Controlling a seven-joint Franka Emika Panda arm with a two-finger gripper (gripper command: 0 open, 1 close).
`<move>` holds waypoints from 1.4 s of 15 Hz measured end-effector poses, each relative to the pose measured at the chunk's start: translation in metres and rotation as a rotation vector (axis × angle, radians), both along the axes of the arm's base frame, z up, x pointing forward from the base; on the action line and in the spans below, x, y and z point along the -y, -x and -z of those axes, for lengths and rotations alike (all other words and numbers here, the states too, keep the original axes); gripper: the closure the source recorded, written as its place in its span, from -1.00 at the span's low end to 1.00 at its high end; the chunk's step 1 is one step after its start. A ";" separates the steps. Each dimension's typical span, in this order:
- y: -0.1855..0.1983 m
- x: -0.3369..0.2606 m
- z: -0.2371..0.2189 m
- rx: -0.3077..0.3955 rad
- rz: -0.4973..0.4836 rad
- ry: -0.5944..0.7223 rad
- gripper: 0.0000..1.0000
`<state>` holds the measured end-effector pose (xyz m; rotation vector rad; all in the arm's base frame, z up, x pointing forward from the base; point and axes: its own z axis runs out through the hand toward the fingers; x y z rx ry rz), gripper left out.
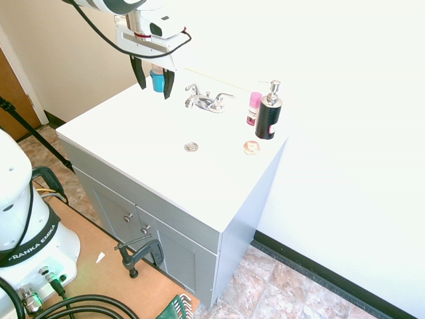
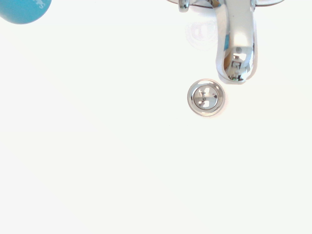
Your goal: Turn off the hot water
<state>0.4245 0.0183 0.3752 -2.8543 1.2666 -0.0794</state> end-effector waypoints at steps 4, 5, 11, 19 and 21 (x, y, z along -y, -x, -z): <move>-0.007 -0.010 -0.006 0.023 0.029 0.036 -1.00; -0.016 -0.019 -0.013 0.058 0.063 0.080 -1.00; -0.097 -0.032 0.003 0.212 0.222 0.346 -1.00; -0.153 -0.035 0.057 0.185 0.215 0.414 -1.00; -0.157 -0.033 0.065 0.176 0.215 0.422 -1.00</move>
